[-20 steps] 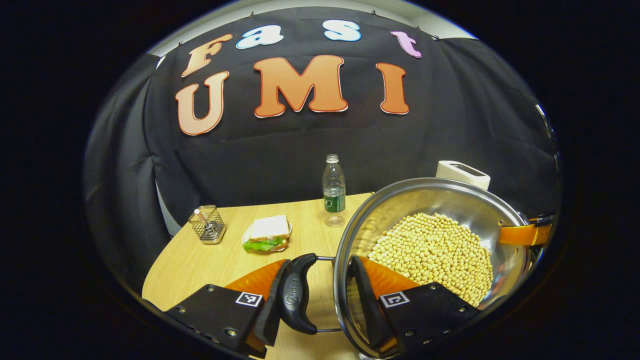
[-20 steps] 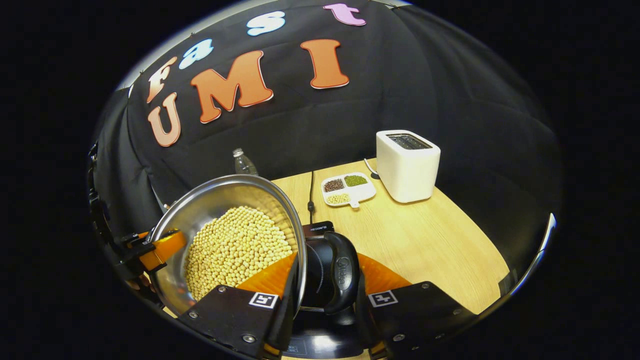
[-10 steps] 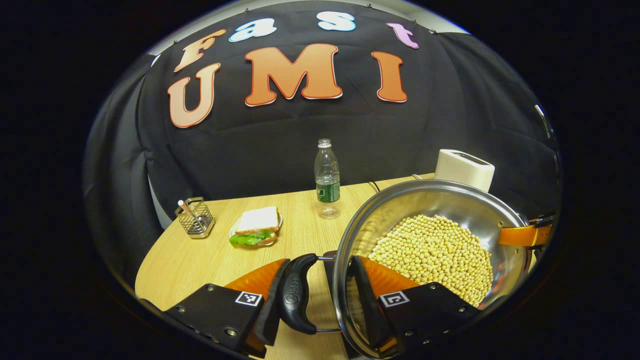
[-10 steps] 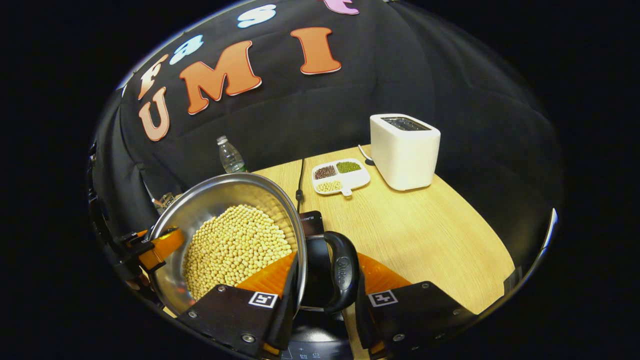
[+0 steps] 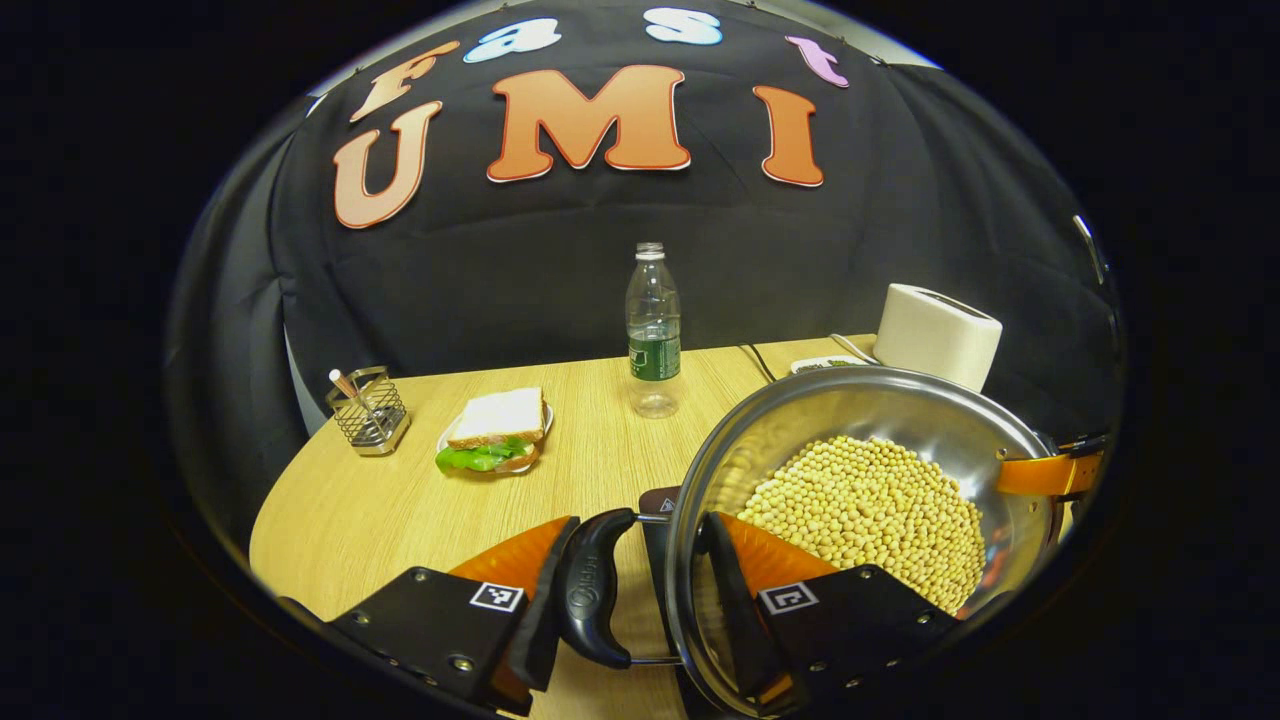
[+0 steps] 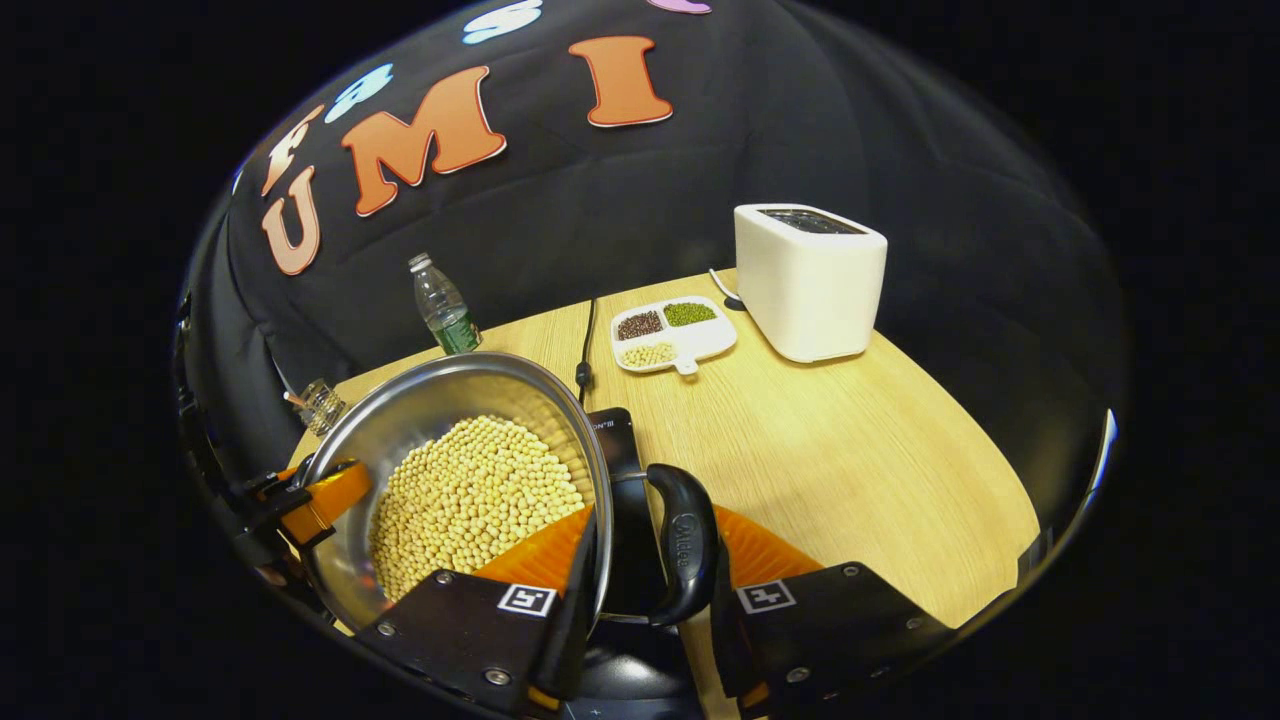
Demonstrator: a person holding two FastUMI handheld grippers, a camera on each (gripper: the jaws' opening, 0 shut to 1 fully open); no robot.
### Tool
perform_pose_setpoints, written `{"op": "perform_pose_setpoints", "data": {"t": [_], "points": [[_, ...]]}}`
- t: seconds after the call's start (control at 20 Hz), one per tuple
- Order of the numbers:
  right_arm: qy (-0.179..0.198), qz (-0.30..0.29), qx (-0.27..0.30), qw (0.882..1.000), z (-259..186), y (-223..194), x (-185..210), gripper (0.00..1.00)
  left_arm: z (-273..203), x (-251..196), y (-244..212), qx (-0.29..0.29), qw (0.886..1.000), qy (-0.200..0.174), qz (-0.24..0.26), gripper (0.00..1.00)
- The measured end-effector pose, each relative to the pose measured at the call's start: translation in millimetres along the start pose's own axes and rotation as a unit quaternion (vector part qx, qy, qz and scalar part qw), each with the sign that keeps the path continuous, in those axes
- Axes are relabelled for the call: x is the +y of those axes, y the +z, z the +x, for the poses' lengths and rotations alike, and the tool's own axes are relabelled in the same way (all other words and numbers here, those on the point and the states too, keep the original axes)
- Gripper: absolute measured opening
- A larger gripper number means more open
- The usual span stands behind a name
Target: First push the handle of the pot to place it horizontally, then grasp the pot with both hands and set it on the induction cooktop.
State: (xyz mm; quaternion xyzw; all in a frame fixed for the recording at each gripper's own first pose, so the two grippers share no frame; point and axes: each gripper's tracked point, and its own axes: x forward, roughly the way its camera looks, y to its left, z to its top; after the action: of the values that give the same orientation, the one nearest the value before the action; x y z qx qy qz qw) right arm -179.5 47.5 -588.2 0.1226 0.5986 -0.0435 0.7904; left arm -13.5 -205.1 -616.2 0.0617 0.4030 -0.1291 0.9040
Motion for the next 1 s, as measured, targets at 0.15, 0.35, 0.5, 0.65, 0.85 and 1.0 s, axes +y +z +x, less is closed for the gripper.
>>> {"op": "perform_pose_setpoints", "data": {"t": [0.15,0.35,0.5,0.65,0.85,1.0], "points": [[0.001,0.008,0.004,1.0,5.1,0.7,2.3,0.51,4.9,1.5,-2.5,0.002,1.0,-0.002,0.0,0.7],[0.0,0.018,0.005,1.0,12.7,1.4,2.6,0.47,12.2,1.8,-1.8,0.002,1.0,-0.004,0.004,0.7],[-0.003,0.017,0.002,1.0,12.0,2.4,1.8,0.53,14.3,2.1,0.1,0.0,1.0,-0.003,0.005,0.7],[-0.003,0.016,0.0,1.0,14.5,2.8,3.2,0.53,14.3,2.2,-1.9,0.002,1.0,-0.003,0.005,0.7],[-0.003,0.016,-0.001,1.0,14.3,3.5,3.2,0.54,14.4,3.2,-2.8,0.004,1.0,-0.005,0.006,0.7],[0.0,0.015,-0.002,1.0,16.1,3.7,2.9,0.54,14.6,4.7,-2.4,0.004,1.0,-0.005,0.004,0.7]]}}
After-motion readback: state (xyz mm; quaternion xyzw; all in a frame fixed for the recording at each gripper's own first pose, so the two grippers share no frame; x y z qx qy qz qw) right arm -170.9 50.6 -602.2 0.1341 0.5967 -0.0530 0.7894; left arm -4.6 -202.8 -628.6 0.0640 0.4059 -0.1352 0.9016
